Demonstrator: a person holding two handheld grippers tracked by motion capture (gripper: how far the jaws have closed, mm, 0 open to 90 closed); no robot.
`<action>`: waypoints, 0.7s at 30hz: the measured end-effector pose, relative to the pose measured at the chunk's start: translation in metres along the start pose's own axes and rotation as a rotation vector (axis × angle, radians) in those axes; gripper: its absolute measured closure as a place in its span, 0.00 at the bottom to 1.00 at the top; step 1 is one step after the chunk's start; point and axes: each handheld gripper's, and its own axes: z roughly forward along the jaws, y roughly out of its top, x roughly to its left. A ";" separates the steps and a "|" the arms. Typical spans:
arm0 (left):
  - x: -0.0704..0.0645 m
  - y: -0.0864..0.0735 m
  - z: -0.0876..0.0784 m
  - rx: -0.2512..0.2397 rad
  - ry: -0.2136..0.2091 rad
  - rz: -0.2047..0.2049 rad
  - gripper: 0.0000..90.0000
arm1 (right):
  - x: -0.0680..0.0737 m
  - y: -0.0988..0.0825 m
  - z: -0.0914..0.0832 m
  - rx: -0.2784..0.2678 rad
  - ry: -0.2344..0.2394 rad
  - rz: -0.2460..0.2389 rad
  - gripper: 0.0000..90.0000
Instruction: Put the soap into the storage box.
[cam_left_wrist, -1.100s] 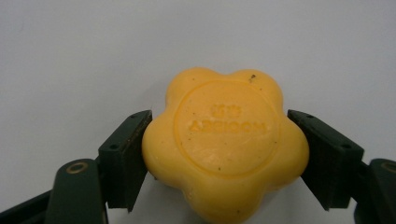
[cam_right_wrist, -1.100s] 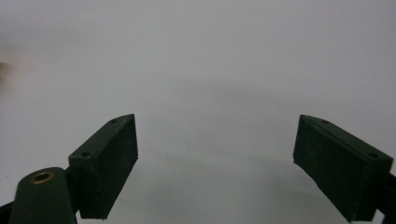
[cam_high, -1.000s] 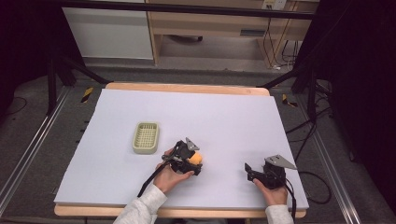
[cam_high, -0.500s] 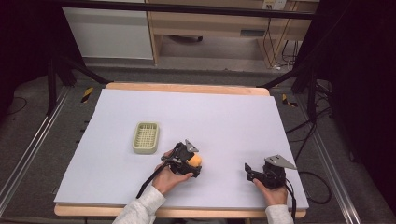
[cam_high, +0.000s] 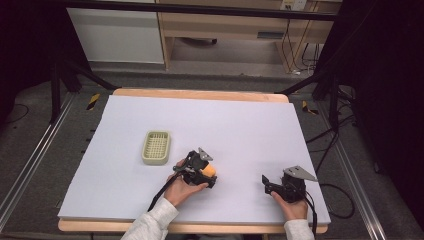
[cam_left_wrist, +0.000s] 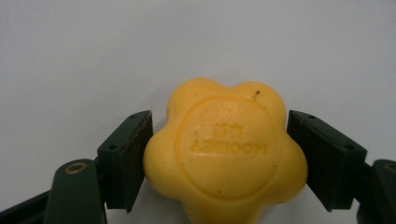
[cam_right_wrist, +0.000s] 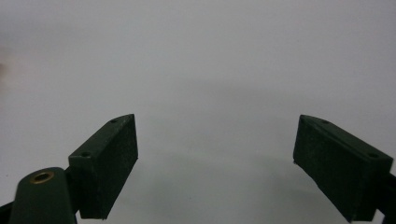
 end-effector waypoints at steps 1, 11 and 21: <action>0.000 0.001 0.001 0.003 0.001 0.001 0.27 | 0.000 0.000 0.000 0.000 0.000 0.001 0.16; -0.003 0.006 0.005 0.041 0.028 -0.007 0.27 | 0.000 0.000 0.000 0.003 0.004 -0.002 0.16; -0.003 0.006 0.005 0.032 0.027 -0.012 0.28 | 0.000 0.000 0.000 0.009 0.005 0.004 0.16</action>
